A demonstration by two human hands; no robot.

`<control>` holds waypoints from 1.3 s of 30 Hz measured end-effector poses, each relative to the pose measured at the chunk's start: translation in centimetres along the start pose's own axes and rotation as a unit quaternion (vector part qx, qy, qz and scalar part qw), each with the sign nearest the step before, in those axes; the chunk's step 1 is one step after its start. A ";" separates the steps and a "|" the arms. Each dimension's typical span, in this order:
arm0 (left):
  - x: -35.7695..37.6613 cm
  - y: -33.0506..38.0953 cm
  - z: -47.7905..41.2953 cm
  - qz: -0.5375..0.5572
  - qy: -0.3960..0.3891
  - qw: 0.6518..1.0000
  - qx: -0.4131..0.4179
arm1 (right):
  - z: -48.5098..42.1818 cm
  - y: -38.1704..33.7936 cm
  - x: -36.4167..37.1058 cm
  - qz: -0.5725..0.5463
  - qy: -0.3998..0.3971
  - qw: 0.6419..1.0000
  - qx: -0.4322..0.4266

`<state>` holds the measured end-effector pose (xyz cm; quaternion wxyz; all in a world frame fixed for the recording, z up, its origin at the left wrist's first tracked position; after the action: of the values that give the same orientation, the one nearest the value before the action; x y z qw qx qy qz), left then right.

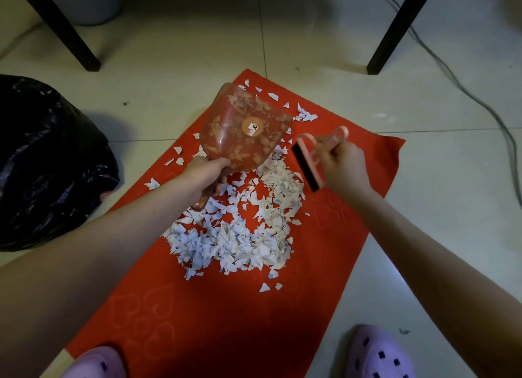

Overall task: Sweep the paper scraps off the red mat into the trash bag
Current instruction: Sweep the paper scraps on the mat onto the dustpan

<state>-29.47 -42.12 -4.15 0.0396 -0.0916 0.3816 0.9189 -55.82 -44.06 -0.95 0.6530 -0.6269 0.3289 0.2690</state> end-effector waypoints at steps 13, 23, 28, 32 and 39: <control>-1.3 0.8 -1.2 0.049 0.042 0.998 0.018 | -9.4 -1.7 -0.9 0.062 0.107 0.992 0.031; -2.4 0.7 -2.4 0.071 0.051 0.996 0.014 | -9.9 -2.6 1.7 0.103 -0.068 0.992 -0.021; -3.5 0.5 -2.2 0.072 0.047 0.996 0.015 | -5.6 -3.7 2.0 0.076 -0.149 0.981 -0.101; -4.0 0.5 -1.7 0.071 0.049 0.996 0.018 | -5.7 -4.1 -0.5 0.005 -0.079 0.992 -0.093; -4.0 1.2 -1.9 0.072 0.057 0.995 0.030 | -10.5 -4.7 1.1 0.083 -0.006 0.996 -0.030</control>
<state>-25.43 -44.33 -3.77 -0.0461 -0.1146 0.4163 0.9008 -52.45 -54.89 1.24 0.6115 -0.6152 0.3678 0.3352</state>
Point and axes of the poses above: each hand's wrist, its own z-axis away from the middle knuckle, its own x-axis out of the palm, y = z × x, the point moved 6 cm from there along -z, towards the middle knuckle, and after that the axes turned 4 degrees about z, right-handed, at the moved point
